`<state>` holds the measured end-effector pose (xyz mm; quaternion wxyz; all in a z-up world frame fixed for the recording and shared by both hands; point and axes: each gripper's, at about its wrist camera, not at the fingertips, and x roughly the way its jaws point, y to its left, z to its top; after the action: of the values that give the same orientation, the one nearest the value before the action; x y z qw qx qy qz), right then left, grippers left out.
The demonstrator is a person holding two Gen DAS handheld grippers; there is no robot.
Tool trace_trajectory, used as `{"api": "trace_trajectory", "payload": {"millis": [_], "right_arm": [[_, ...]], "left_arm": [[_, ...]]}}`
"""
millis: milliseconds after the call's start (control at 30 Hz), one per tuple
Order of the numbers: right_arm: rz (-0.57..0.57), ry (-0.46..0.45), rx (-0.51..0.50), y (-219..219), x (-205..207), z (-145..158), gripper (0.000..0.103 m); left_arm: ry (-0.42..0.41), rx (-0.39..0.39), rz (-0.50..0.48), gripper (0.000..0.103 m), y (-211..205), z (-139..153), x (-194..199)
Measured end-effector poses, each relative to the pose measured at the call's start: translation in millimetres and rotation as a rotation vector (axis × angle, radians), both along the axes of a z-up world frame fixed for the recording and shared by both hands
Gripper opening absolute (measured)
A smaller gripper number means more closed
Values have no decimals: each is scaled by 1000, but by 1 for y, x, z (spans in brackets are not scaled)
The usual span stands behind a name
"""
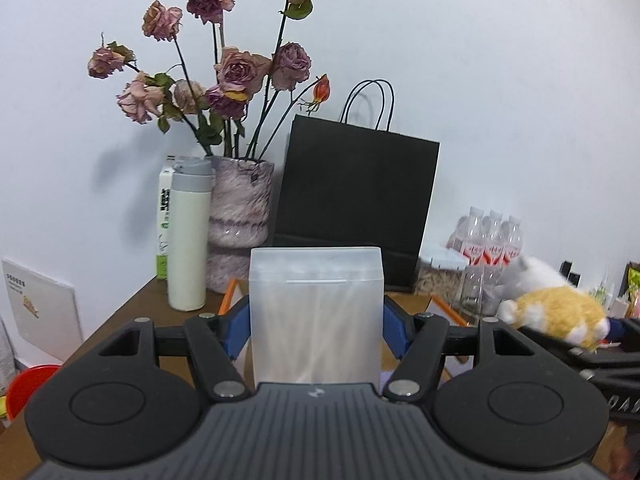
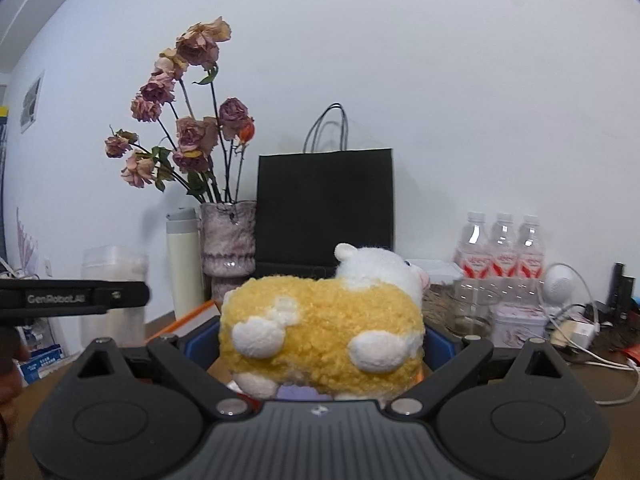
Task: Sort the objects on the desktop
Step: 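Carry the plastic box in the left gripper and plush in the right into the cardboard box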
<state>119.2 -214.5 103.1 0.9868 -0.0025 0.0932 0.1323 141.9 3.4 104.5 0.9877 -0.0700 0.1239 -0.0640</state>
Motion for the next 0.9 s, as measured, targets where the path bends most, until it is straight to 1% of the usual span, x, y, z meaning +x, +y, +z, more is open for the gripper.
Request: {"api": "trace_trajectory", "payload": {"millis": [67,167,300,567,767,900], "right_arm": [[16,-4,-4,5,11,-1,98],[35,-4,-12,13,31,-3,98],[44,17,-23,22,65,-10,98],[59,90,-74,35,120,-30,98],[69,154,-96,38,147,-43,98],[82,202,-113,40,157,-53,98]], "left_arm": [[-5,-15,0,66,-1,0,10],[-9,-13,1,66,-4,-1,27],[-11,8,13,66,-5,-5,50],[73,34,33,66,3,-25,107],[130,63,26,66,0,-41,132],[176,76,14,66,-1,-52,144]]}}
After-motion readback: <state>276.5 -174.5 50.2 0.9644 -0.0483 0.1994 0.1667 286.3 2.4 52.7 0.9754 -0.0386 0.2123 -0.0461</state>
